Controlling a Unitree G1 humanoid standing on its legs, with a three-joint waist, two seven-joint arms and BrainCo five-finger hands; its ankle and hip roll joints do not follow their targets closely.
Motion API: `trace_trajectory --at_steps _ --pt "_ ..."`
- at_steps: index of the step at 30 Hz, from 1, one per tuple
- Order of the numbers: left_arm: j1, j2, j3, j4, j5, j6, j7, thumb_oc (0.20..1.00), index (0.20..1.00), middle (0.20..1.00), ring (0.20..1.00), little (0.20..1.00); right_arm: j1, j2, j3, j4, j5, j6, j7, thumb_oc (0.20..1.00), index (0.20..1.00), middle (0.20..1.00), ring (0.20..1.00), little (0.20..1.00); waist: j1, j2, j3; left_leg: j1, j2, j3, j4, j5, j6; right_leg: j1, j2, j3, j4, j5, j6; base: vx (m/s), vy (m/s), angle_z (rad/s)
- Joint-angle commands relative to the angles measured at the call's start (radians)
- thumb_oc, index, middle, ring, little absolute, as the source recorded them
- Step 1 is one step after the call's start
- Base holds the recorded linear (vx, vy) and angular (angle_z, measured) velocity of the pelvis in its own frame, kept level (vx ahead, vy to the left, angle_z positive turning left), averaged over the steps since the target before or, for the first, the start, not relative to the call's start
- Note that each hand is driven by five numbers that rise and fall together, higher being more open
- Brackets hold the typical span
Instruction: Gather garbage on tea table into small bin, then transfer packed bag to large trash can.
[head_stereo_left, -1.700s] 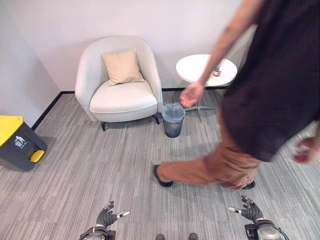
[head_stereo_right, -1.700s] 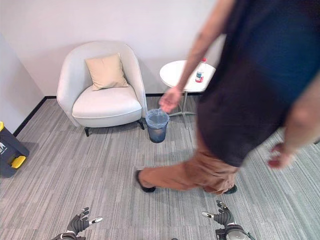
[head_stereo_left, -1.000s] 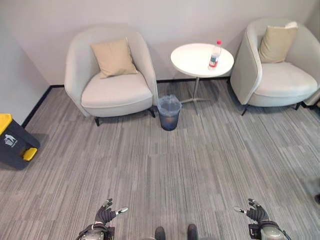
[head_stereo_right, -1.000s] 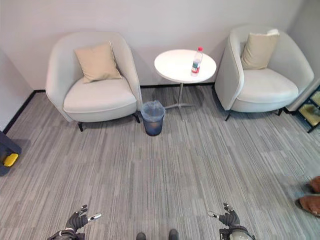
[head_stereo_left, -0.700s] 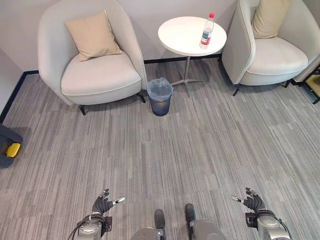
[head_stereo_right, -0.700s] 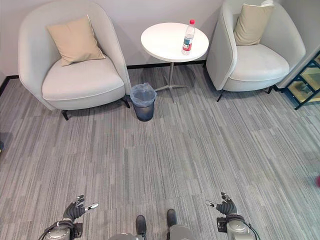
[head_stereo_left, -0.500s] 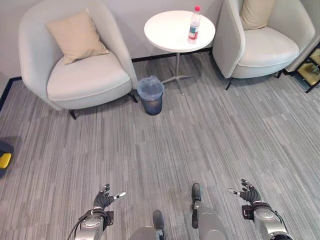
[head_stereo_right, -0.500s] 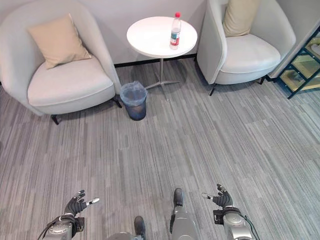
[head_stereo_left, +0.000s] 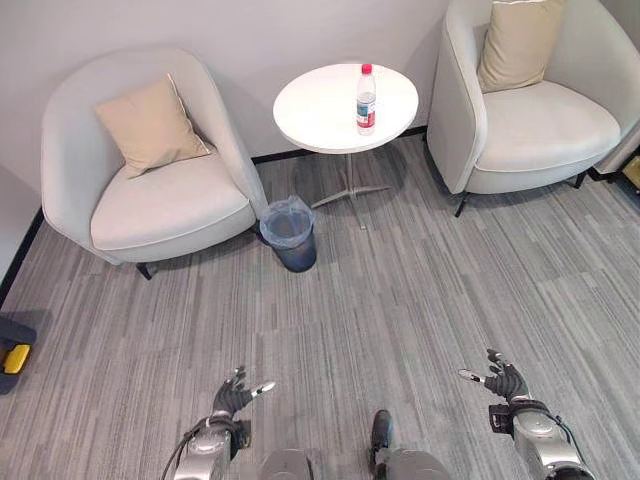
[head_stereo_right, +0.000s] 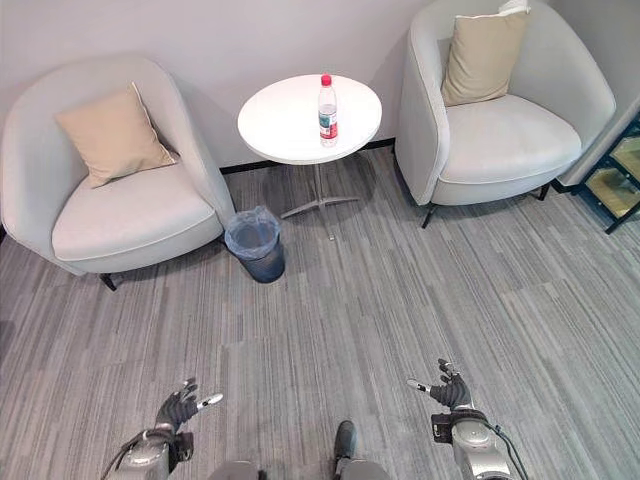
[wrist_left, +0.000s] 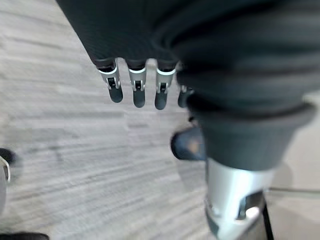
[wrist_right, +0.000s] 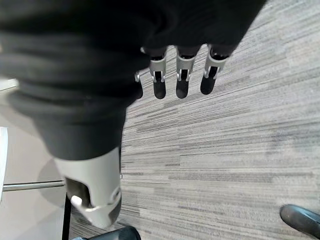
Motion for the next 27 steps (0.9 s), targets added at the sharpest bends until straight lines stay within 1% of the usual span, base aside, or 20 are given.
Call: trace_trajectory --at_steps 1,3,4,5,7,9,10,11,12,13,14,15,17,18,19,23,24,25,26,27 --pt "0.002 0.050 0.000 -0.015 -0.002 -0.026 -0.002 1.000 1.000 1.000 1.000 1.000 0.011 -0.025 -0.003 -0.002 0.037 -0.028 -0.009 1.000 1.000 1.000 1.000 1.000 0.011 -0.004 0.012 0.009 -0.035 0.025 -0.068 0.014 0.060 0.013 -0.049 0.071 0.051 -0.161 0.125 0.24 -0.032 0.13" --pt "0.003 0.053 0.002 -0.010 -0.001 -0.023 0.004 1.000 1.000 1.000 1.000 1.000 0.010 -0.015 -0.001 0.005 0.044 -0.027 -0.019 1.000 1.000 1.000 1.000 1.000 0.029 0.000 0.019 -0.044 -0.041 0.015 -0.128 0.084 0.049 0.040 -0.027 0.085 0.048 -0.176 0.122 0.19 -0.018 -0.01" --pt "0.003 0.053 0.002 -0.010 -0.002 -0.023 0.004 1.000 1.000 1.000 1.000 1.000 0.009 -0.015 -0.001 0.005 0.044 -0.027 -0.019 1.000 1.000 1.000 1.000 1.000 0.029 -0.002 0.020 -0.042 -0.042 0.015 -0.131 0.085 0.049 0.042 -0.028 0.085 0.048 -0.177 0.123 0.25 0.023 -0.01" --pt "0.006 0.056 0.005 -0.010 0.000 -0.022 0.007 1.000 1.000 1.000 1.000 1.000 0.012 -0.009 0.004 0.007 0.043 -0.022 -0.024 1.000 1.000 1.000 1.000 1.000 0.046 0.005 0.021 -0.076 -0.041 0.020 -0.196 0.130 0.041 0.069 -0.010 0.101 0.045 -0.195 0.124 0.30 0.056 -0.10" --pt "0.014 0.058 0.012 -0.011 0.001 -0.022 0.012 1.000 1.000 1.000 1.000 1.000 0.016 0.000 0.005 0.008 0.042 -0.018 -0.029 1.000 1.000 1.000 1.000 1.000 0.062 0.001 0.017 -0.112 -0.037 0.049 -0.221 0.158 0.038 0.119 -0.003 0.134 0.053 -0.224 0.125 0.51 0.159 -0.22" --pt "0.034 0.055 0.024 -0.011 -0.002 -0.020 0.008 1.000 1.000 1.000 1.000 1.000 0.020 0.010 0.006 0.007 0.028 -0.013 -0.021 1.000 1.000 1.000 1.000 1.000 0.076 0.004 0.001 -0.094 -0.036 0.031 -0.217 0.162 0.054 0.153 -0.003 0.165 0.062 -0.246 0.131 0.50 0.216 -0.58" --pt "0.041 0.055 0.024 -0.011 -0.002 -0.020 0.007 1.000 1.000 1.000 1.000 1.000 0.022 0.021 0.010 0.010 0.013 -0.011 -0.019 1.000 1.000 1.000 1.000 1.000 0.079 -0.009 -0.009 -0.091 -0.043 0.040 -0.187 0.147 0.067 0.168 -0.030 0.177 0.076 -0.254 0.139 0.58 0.308 -0.78" --pt "0.039 0.069 0.025 -0.008 0.010 -0.021 0.008 1.000 1.000 1.000 1.000 1.000 0.012 0.039 0.021 0.012 0.014 -0.013 -0.012 1.000 1.000 1.000 1.000 1.000 0.095 -0.035 -0.023 -0.093 -0.050 0.068 -0.128 0.098 0.091 0.155 -0.068 0.193 0.132 -0.264 0.164 0.60 0.356 -0.89" --pt "0.035 0.077 0.031 -0.008 0.007 -0.022 0.010 1.000 1.000 1.000 1.000 1.000 -0.011 0.046 0.031 0.013 0.015 -0.012 -0.006 1.000 1.000 1.000 1.000 1.000 0.103 -0.037 -0.026 -0.089 -0.050 0.079 -0.106 0.059 0.111 0.117 -0.080 0.204 0.216 -0.249 0.189 0.45 0.286 -0.65" --pt "0.033 0.083 0.035 -0.007 0.004 -0.023 0.011 1.000 1.000 1.000 1.000 1.000 -0.021 0.046 0.037 0.012 0.015 -0.013 -0.004 1.000 1.000 1.000 1.000 1.000 0.106 -0.040 -0.023 -0.080 -0.052 0.085 -0.095 0.039 0.121 0.093 -0.087 0.209 0.264 -0.244 0.200 0.24 0.169 -0.49" --pt "0.032 0.088 0.040 -0.005 0.001 -0.026 0.013 1.000 1.000 1.000 1.000 1.000 -0.026 0.047 0.039 0.008 0.016 -0.016 -0.004 1.000 1.000 1.000 1.000 1.000 0.109 -0.038 -0.024 -0.073 -0.054 0.087 -0.089 0.024 0.131 0.066 -0.090 0.213 0.299 -0.221 0.211 0.25 0.145 -0.24" --pt "0.032 0.092 0.045 -0.006 -0.003 -0.027 0.019 1.000 1.000 1.000 1.000 1.000 -0.030 0.049 0.042 0.002 0.010 -0.013 -0.004 1.000 1.000 1.000 1.000 1.000 0.105 -0.035 -0.016 -0.034 -0.065 0.088 -0.088 -0.007 0.146 0.020 -0.103 0.204 0.355 -0.190 0.218 0.26 0.128 -0.30" --pt "0.032 0.094 0.047 -0.010 -0.006 -0.029 0.023 1.000 1.000 1.000 1.000 1.000 -0.033 0.047 0.044 0.004 0.006 -0.012 -0.004 1.000 1.000 1.000 1.000 1.000 0.102 -0.029 -0.016 -0.012 -0.065 0.088 -0.097 -0.016 0.149 -0.017 -0.104 0.190 0.358 -0.180 0.213 0.34 0.065 -0.16" --pt "0.030 0.089 0.049 0.009 -0.011 -0.025 0.021 1.000 1.000 1.000 1.000 1.000 -0.045 0.035 0.049 0.004 0.000 -0.005 -0.002 1.000 1.000 1.000 1.000 1.000 0.064 -0.010 0.001 0.095 -0.075 0.073 -0.138 -0.060 0.149 -0.132 -0.121 0.111 0.256 -0.138 0.201 0.40 0.016 0.18" --pt "0.030 0.088 0.049 0.009 -0.011 -0.025 0.021 1.000 1.000 1.000 1.000 1.000 -0.045 0.035 0.049 0.004 0.000 -0.005 -0.002 1.000 1.000 1.000 1.000 1.000 0.063 -0.009 0.003 0.098 -0.074 0.072 -0.139 -0.062 0.149 -0.128 -0.120 0.110 0.255 -0.139 0.201 0.49 0.006 0.06" --pt "0.015 0.078 0.050 0.034 -0.006 -0.027 0.023 1.000 1.000 1.000 1.000 1.000 -0.041 0.027 0.050 -0.018 0.002 -0.005 0.000 1.000 1.000 1.000 1.000 1.000 0.026 -0.009 0.027 0.186 -0.101 0.034 -0.164 -0.097 0.143 -0.218 -0.107 0.127 0.150 -0.068 0.214 0.35 -0.072 -0.04" --pt "0.012 0.070 0.051 0.042 0.001 -0.030 0.022 1.000 1.000 1.000 1.000 1.000 -0.034 0.022 0.049 -0.029 -0.010 -0.003 0.004 1.000 1.000 1.000 1.000 1.000 0.006 0.000 0.033 0.244 -0.109 -0.001 -0.177 -0.124 0.133 -0.262 -0.105 0.133 0.103 -0.034 0.229 0.48 -0.145 0.15" --pt "0.012 0.069 0.051 0.042 0.001 -0.030 0.022 1.000 1.000 1.000 1.000 1.000 -0.034 0.022 0.049 -0.029 -0.010 -0.003 0.004 1.000 1.000 1.000 1.000 1.000 0.005 0.002 0.034 0.246 -0.107 -0.002 -0.177 -0.125 0.132 -0.260 -0.103 0.131 0.103 -0.035 0.229 0.66 -0.231 0.25" --pt "0.009 0.070 0.045 0.043 0.006 -0.035 0.025 1.000 1.000 1.000 1.000 1.000 -0.016 0.020 0.044 -0.032 -0.011 -0.005 0.008 1.000 1.000 1.000 1.000 1.000 -0.012 0.001 0.026 0.289 -0.108 -0.039 -0.184 -0.150 0.122 -0.269 -0.110 0.186 0.115 -0.023 0.231 0.32 -0.126 0.37" --pt "0.010 0.069 0.045 0.043 0.006 -0.035 0.026 1.000 1.000 1.000 1.000 1.000 -0.015 0.019 0.044 -0.033 -0.011 -0.005 0.008 1.000 1.000 1.000 1.000 1.000 -0.013 0.002 0.028 0.292 -0.107 -0.040 -0.183 -0.151 0.122 -0.265 -0.109 0.184 0.114 -0.023 0.231 0.56 -0.257 0.62"
